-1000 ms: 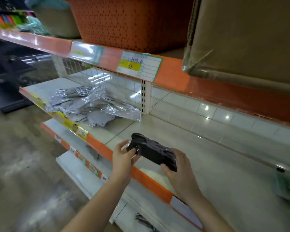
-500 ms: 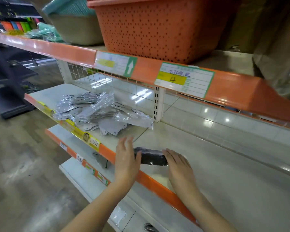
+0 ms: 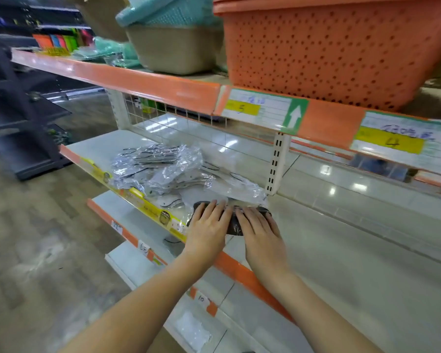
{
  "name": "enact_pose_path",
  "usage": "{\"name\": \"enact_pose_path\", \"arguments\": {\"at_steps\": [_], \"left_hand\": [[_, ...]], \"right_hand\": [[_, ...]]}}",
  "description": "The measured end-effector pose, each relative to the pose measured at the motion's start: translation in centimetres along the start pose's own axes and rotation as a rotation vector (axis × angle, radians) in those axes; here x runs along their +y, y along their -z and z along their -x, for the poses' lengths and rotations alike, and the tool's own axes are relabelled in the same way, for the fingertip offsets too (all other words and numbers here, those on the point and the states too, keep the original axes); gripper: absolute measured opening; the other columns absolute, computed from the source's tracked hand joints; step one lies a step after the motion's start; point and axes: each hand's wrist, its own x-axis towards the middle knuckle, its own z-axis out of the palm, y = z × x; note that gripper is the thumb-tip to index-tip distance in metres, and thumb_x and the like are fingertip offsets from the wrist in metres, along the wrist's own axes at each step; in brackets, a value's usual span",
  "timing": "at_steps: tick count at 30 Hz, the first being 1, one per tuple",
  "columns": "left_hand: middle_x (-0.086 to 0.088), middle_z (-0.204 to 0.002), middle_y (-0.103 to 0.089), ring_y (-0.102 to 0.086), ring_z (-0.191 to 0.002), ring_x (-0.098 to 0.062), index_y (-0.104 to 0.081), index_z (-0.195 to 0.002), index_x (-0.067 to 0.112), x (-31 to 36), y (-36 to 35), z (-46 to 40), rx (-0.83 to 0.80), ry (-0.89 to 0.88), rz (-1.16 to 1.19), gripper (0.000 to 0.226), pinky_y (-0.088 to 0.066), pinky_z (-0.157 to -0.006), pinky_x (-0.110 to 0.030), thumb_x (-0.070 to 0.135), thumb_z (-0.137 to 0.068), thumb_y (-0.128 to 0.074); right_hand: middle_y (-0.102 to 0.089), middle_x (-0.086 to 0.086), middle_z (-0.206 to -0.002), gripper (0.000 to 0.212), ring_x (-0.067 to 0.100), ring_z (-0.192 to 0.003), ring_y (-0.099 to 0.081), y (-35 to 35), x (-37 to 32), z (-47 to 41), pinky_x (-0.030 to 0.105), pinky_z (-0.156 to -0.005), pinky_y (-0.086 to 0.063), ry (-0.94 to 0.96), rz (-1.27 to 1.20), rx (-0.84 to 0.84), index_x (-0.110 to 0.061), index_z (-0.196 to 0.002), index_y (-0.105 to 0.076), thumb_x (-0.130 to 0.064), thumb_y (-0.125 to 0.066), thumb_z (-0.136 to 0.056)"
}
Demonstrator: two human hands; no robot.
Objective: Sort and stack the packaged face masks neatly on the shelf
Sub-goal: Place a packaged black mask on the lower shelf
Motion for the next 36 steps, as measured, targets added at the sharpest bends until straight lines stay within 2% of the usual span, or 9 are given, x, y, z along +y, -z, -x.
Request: {"name": "enact_pose_path", "arguments": {"at_steps": [6, 9, 11, 16, 19, 24, 28, 33, 36], "left_hand": [[-0.011, -0.119, -0.065, -0.059, -0.114, -0.032, -0.065, -0.116, 0.009, -6.8, 1.4, 2.7, 0.011, 0.082, -0.091, 0.038, -0.047, -0.095, -0.050, 0.014, -0.088, -0.040], [-0.014, -0.122, -0.063, -0.058, -0.116, -0.033, -0.064, -0.119, 0.008, -10.6, 2.0, 4.9, -0.038, 0.154, -0.137, 0.042, -0.046, -0.095, -0.051, 0.015, -0.088, -0.036], [-0.016, -0.122, -0.062, -0.058, -0.115, -0.034, -0.064, -0.120, 0.007, -13.0, 2.7, 6.5, -0.064, 0.207, -0.187, 0.044, -0.046, -0.095, -0.052, 0.016, -0.087, -0.036], [-0.015, -0.125, -0.060, -0.056, -0.118, -0.034, -0.060, -0.123, 0.006, -18.0, 4.1, 9.6, -0.057, 0.297, -0.285, 0.044, -0.045, -0.097, -0.053, 0.015, -0.087, -0.037], [-0.016, -0.125, -0.061, -0.057, -0.117, -0.034, -0.062, -0.120, 0.007, -20.9, 4.7, 10.5, -0.083, 0.344, -0.330, 0.044, -0.046, -0.097, -0.052, 0.017, -0.084, -0.039], [-0.019, -0.125, -0.060, -0.058, -0.115, -0.035, -0.056, -0.122, 0.006, -26.5, 4.2, 10.9, -0.045, 0.389, -0.352, 0.045, -0.044, -0.097, -0.052, 0.016, -0.084, -0.037], [-0.019, -0.127, -0.059, -0.055, -0.120, -0.035, -0.043, -0.128, 0.008, -31.4, 3.3, 9.5, -0.099, 0.401, -0.366, 0.057, -0.041, -0.100, -0.052, 0.024, -0.078, -0.067], [-0.017, -0.122, -0.062, -0.058, -0.116, -0.035, -0.060, -0.122, 0.005, -37.3, 2.4, 5.7, -0.135, 0.403, -0.347, 0.048, -0.047, -0.095, -0.052, 0.014, -0.083, -0.035], [-0.017, -0.119, -0.063, -0.059, -0.114, -0.035, -0.062, -0.121, 0.005, -41.0, 1.1, 3.4, -0.107, 0.385, -0.348, 0.045, -0.048, -0.093, -0.052, 0.016, -0.086, -0.037]], "right_hand": [[-0.059, 0.009, -0.130, 0.056, 0.024, -0.121, -0.056, -1.9, -6.4, -3.8, 0.045, -0.104, -0.041, 0.126, -0.044, 0.011, -0.007, -0.127, -0.060, -0.030, -0.034, -0.084], [-0.058, 0.009, -0.131, 0.054, 0.024, -0.121, -0.056, -4.4, -9.5, -5.2, 0.044, -0.103, -0.041, 0.219, -0.035, 0.012, -0.008, -0.129, -0.058, -0.021, -0.064, -0.077], [-0.058, 0.008, -0.133, 0.061, 0.022, -0.122, -0.055, -5.8, -11.8, -5.9, 0.045, -0.101, -0.044, 0.261, -0.046, -0.037, -0.009, -0.129, -0.058, -0.022, -0.073, -0.070], [-0.058, 0.003, -0.132, 0.056, 0.017, -0.123, -0.054, -7.8, -17.5, -7.9, 0.041, -0.105, -0.035, 0.371, -0.103, -0.095, -0.011, -0.128, -0.060, -0.041, -0.039, -0.086], [-0.057, 0.002, -0.134, 0.057, 0.016, -0.126, -0.051, -9.2, -20.2, -9.3, 0.041, -0.106, -0.031, 0.442, -0.129, -0.079, -0.011, -0.128, -0.059, -0.047, -0.037, -0.091], [-0.058, 0.004, -0.133, 0.057, 0.018, -0.126, -0.052, -11.9, -23.9, -13.2, 0.046, -0.101, -0.045, 0.507, -0.160, -0.082, -0.008, -0.128, -0.059, -0.044, -0.034, -0.092], [-0.057, 0.003, -0.134, 0.058, 0.018, -0.126, -0.051, -14.6, -25.7, -17.0, 0.044, -0.103, -0.043, 0.520, -0.140, -0.073, -0.010, -0.130, -0.057, -0.047, -0.034, -0.092], [-0.059, 0.004, -0.131, 0.055, 0.018, -0.123, -0.054, -18.3, -27.8, -23.2, 0.043, -0.104, -0.037, 0.492, -0.154, -0.026, -0.009, -0.128, -0.059, -0.042, -0.033, -0.092], [-0.061, 0.005, -0.128, 0.051, 0.019, -0.120, -0.056, -20.6, -28.7, -27.2, 0.042, -0.103, -0.033, 0.490, -0.169, 0.029, -0.008, -0.125, -0.061, -0.035, -0.035, -0.091]]}}
